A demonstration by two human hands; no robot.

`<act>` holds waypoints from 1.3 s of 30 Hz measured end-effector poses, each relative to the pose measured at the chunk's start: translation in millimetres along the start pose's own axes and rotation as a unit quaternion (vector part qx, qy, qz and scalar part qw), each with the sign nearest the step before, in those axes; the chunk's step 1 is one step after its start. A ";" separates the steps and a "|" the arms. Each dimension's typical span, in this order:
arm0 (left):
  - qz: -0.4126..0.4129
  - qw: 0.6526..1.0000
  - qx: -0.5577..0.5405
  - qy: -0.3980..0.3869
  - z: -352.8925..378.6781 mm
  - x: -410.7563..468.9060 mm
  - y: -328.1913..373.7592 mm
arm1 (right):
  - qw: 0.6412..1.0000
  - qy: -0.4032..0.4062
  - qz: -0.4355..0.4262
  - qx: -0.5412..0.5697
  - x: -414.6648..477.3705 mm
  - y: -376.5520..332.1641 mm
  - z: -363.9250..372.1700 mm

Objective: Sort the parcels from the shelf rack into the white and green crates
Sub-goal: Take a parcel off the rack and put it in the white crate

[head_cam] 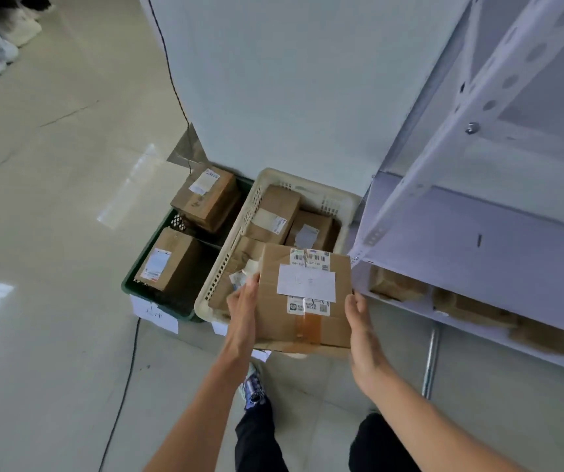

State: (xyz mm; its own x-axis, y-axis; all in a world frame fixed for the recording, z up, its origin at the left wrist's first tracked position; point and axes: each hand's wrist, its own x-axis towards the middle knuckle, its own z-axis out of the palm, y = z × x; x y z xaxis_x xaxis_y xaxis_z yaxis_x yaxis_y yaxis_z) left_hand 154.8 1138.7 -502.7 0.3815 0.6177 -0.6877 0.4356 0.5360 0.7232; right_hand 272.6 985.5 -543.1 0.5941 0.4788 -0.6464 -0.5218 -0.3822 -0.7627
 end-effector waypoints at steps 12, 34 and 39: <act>-0.055 0.991 0.084 -0.089 0.8 233.3 0.4 | 0.988 0.140 0.051 0.037 208.1 34.6 63.3; -0.048 0.970 0.192 -0.140 139.5 532.5 -67.0 | 0.955 0.274 0.078 0.086 509.6 105.0 41.0; -0.040 0.960 0.233 -0.149 159.5 548.9 -76.1 | 0.946 0.301 0.069 0.099 532.6 114.9 41.3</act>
State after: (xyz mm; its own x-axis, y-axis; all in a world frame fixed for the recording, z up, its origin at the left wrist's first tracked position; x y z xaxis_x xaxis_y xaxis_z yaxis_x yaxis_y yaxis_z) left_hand 461.0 1345.2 -945.5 0.5178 0.3567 -0.7775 0.7638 0.2167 0.6081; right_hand 503.8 1229.2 -974.0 0.7223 -0.1244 -0.6803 -0.6884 -0.2238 -0.6899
